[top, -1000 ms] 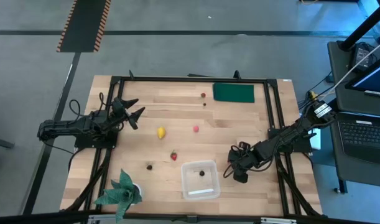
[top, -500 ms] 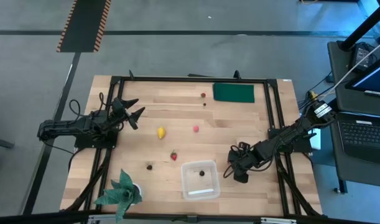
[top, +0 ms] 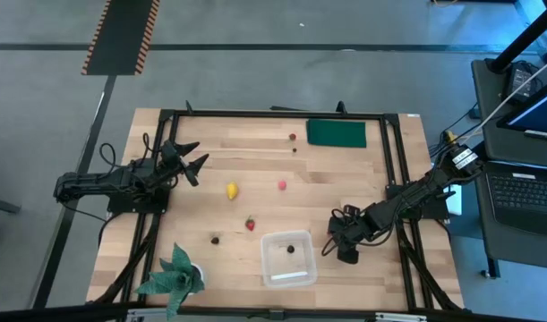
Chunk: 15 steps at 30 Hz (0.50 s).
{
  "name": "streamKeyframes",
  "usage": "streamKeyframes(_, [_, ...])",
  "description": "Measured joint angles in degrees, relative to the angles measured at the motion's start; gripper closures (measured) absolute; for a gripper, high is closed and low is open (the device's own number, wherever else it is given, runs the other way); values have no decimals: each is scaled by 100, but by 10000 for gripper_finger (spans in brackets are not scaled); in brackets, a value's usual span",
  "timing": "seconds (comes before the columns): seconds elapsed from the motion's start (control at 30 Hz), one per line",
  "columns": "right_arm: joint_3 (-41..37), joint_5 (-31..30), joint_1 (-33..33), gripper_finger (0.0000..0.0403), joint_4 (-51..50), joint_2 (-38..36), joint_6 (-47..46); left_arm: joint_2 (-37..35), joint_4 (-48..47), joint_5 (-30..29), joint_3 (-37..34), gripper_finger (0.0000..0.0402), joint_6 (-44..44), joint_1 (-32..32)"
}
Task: Pick and placing Produce into tupperware
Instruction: Put the bottom right red strawberry into the transparent bin
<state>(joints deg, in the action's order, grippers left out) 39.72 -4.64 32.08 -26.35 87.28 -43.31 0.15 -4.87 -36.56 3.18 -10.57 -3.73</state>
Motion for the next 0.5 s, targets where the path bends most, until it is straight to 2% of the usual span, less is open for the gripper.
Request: streamKeyframes(0.5, [59, 51, 4, 225, -2, -2, 304, 1, 1, 1, 0, 121, 12, 0])
